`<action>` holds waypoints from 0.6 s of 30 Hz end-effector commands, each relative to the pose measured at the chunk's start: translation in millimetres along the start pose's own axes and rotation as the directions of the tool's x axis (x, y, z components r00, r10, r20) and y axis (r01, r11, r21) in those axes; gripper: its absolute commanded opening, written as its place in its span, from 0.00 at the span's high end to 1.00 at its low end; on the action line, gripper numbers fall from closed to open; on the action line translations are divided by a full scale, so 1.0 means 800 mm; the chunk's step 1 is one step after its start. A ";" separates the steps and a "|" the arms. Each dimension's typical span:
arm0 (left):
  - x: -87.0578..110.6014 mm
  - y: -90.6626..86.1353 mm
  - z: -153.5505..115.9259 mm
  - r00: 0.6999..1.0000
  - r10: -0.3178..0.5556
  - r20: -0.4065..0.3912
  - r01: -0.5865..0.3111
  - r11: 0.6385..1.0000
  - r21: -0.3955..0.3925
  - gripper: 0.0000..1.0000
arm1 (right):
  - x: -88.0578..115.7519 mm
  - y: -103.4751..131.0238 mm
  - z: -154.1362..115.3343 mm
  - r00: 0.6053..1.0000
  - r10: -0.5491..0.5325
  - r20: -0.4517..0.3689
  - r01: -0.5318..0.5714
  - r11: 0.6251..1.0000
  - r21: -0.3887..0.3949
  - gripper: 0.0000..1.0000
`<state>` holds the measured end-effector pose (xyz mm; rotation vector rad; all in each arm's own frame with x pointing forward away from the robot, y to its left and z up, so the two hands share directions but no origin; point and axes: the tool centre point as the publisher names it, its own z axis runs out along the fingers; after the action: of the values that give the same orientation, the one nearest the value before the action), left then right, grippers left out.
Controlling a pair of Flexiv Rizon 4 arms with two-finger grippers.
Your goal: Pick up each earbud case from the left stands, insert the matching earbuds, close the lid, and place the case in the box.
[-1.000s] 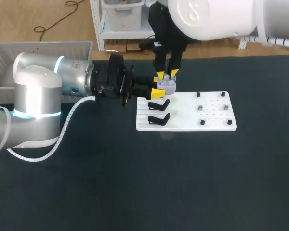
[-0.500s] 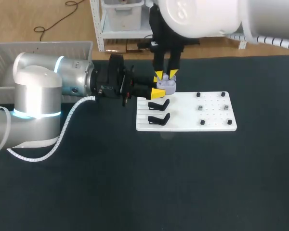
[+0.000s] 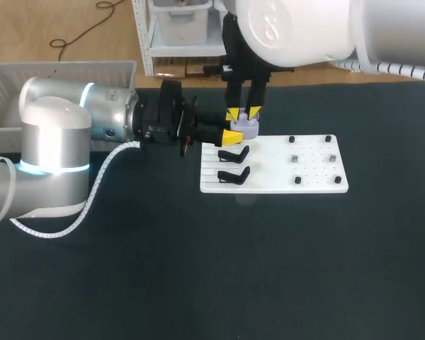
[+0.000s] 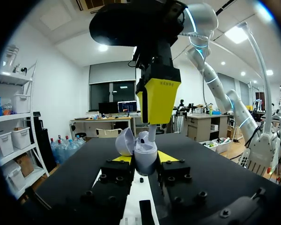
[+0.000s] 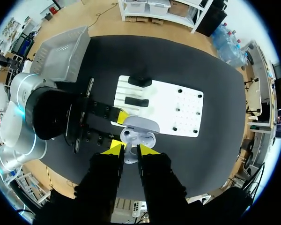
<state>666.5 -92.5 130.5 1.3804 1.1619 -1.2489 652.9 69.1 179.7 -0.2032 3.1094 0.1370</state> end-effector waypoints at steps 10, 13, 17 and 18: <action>0.000 -0.001 0.000 1.000 0.002 0.000 -0.002 1.000 -0.003 1.00 | -0.004 0.000 0.002 1.000 0.003 0.003 -0.003 1.000 -0.008 1.00; 0.000 -0.001 0.000 1.000 0.002 0.000 -0.002 1.000 -0.003 1.00 | -0.005 0.001 0.004 1.000 0.001 -0.002 -0.001 1.000 -0.009 1.00; 0.000 -0.001 0.000 1.000 0.002 0.000 -0.002 1.000 -0.003 1.00 | -0.007 0.000 0.005 1.000 0.002 -0.005 -0.002 1.000 -0.013 1.00; 0.000 -0.001 0.000 1.000 0.002 0.000 -0.002 1.000 -0.003 1.00 | -0.007 0.000 0.005 1.000 0.002 -0.007 -0.002 1.000 -0.014 1.00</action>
<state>666.5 -92.5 130.5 1.3804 1.1619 -1.2489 657.2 70.5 176.3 -0.2012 3.1132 0.1564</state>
